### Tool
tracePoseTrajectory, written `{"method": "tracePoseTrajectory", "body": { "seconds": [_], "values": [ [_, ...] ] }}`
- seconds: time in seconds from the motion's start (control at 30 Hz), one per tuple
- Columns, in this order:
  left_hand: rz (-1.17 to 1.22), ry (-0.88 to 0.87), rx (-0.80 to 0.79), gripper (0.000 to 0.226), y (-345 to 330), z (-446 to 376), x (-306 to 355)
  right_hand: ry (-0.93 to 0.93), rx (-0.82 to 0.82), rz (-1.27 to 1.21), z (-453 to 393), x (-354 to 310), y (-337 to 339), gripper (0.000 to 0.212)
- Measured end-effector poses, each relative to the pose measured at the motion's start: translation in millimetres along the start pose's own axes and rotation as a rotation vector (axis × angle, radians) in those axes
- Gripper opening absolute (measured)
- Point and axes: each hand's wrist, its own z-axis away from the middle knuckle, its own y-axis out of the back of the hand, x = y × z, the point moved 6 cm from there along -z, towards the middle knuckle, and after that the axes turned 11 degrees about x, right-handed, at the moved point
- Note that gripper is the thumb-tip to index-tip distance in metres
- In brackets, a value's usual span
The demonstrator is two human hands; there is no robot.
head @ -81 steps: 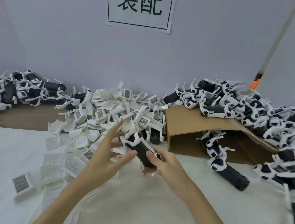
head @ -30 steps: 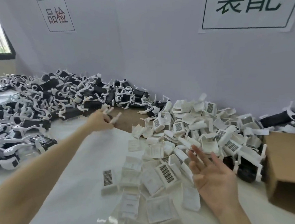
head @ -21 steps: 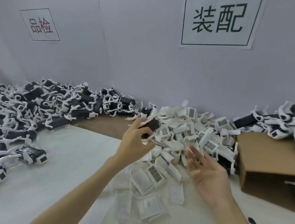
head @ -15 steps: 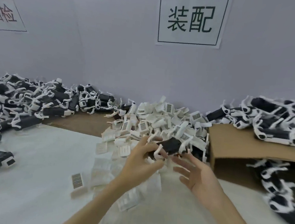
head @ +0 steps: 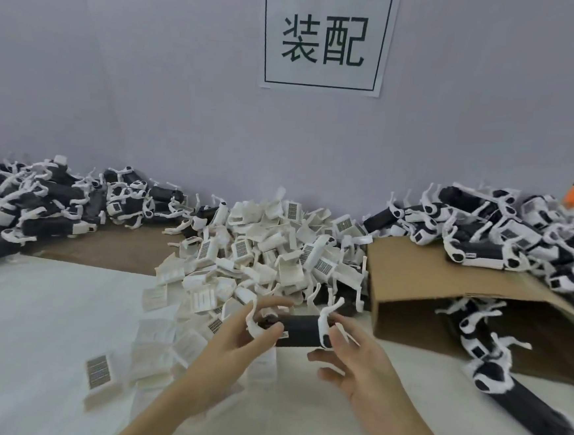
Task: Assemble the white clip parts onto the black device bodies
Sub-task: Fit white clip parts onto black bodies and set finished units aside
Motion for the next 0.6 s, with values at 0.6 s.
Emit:
{"method": "tracePoseTrajectory", "body": {
  "seconds": [0.6],
  "values": [
    [-0.134, -0.122, -0.108, 0.079, 19, -6, 20, -0.179, -0.318, -0.070, 21, 2, -15, 0.077]
  ]
}}
